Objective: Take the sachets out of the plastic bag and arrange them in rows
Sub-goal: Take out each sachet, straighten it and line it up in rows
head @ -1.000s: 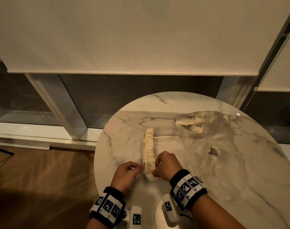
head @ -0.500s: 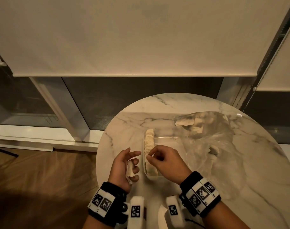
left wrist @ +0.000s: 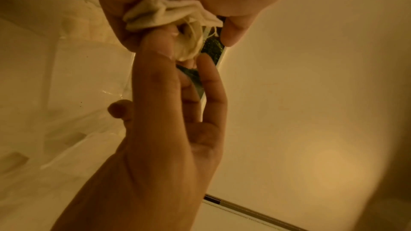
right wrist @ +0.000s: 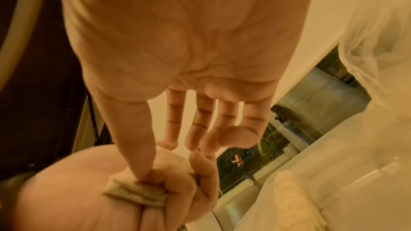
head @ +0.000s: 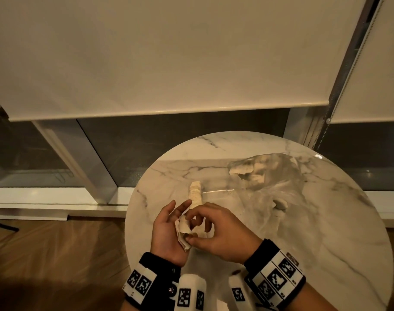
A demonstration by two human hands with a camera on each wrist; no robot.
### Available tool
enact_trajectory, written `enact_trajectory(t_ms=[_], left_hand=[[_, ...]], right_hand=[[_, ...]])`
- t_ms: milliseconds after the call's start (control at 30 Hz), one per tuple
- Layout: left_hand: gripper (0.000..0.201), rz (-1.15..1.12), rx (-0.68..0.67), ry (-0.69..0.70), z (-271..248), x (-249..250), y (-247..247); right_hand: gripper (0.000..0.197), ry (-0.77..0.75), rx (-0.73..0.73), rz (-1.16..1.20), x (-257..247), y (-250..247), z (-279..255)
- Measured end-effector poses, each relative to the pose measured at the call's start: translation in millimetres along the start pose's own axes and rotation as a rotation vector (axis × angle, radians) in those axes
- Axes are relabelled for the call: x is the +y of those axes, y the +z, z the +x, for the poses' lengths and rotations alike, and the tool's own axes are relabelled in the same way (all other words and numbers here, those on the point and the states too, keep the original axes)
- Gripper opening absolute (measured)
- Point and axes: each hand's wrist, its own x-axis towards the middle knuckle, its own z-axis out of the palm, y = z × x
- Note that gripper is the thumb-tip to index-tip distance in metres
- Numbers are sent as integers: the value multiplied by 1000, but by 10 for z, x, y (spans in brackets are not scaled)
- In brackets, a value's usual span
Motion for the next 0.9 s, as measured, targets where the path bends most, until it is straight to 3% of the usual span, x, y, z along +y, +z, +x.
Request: enact_trajectory(t_ms=[300,467,567,733,800,900], left_hand=[[46,91,-46,17,18,-24,26],[34,80,-28,3,60,-46,24],[33,56,5,8,88,-50,-10],[33,-59,23,20,74,40,-56],[34,-91,14,6,88,73,-86],[34,-109,-4,-3,109,82,-110]], right_hand=[[14,-104,151,-70,12,25,7],[6,19,249,18,87,15,65],[3,80,198,77,96,-3,56],[30,-31,-16,87,119,-37,26],[29,-51,-5,82,140,8,44],[13,-86,95,84,154,60,77]])
